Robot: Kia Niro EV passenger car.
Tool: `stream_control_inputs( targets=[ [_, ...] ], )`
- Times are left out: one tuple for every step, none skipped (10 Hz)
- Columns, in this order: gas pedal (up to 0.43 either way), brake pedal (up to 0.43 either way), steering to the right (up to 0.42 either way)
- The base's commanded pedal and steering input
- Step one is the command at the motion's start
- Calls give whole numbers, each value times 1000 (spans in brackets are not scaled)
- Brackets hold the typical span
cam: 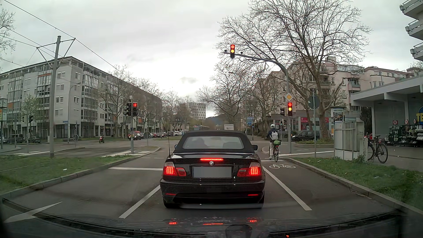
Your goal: Follow the waypoints while adhering to traffic rules and regulations
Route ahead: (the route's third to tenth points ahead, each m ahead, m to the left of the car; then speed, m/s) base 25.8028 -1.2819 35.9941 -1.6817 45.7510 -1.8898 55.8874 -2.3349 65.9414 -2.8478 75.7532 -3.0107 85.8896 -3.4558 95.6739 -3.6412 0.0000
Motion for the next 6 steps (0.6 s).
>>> stream_control_inputs(
  targets=[
    [0, 220, 23],
    [0, 220, 23],
    [0, 213, 23],
    [0, 213, 23],
    [0, 213, 23],
    [0, 213, 23]
  ],
)
